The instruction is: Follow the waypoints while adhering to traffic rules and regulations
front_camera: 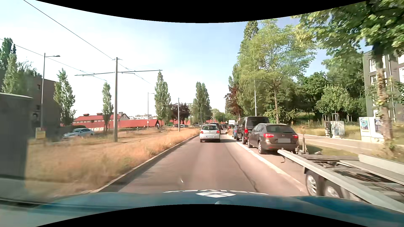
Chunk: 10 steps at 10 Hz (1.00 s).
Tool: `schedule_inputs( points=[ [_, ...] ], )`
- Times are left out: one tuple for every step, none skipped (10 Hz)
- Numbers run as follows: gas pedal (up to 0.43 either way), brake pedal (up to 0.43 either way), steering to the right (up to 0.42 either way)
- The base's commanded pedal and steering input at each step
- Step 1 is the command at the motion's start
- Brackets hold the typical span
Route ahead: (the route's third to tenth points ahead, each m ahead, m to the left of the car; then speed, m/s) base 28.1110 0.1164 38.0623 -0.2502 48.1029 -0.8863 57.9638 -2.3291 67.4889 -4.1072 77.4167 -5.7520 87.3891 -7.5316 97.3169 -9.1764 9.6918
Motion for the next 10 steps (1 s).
schedule_inputs(
  points=[
    [0.177,0.0,0.001],
    [0.177,0.0,0.001],
    [0.177,0.0,0.001],
    [0.177,0.0,0.002],
    [0.177,0.0,0.004],
    [0.177,0.0,0.004],
    [0.177,0.0,0.003],
    [0.177,0.0,0.004],
    [0.177,0.0,0.004],
    [0.177,0.0,0.004]
  ],
)
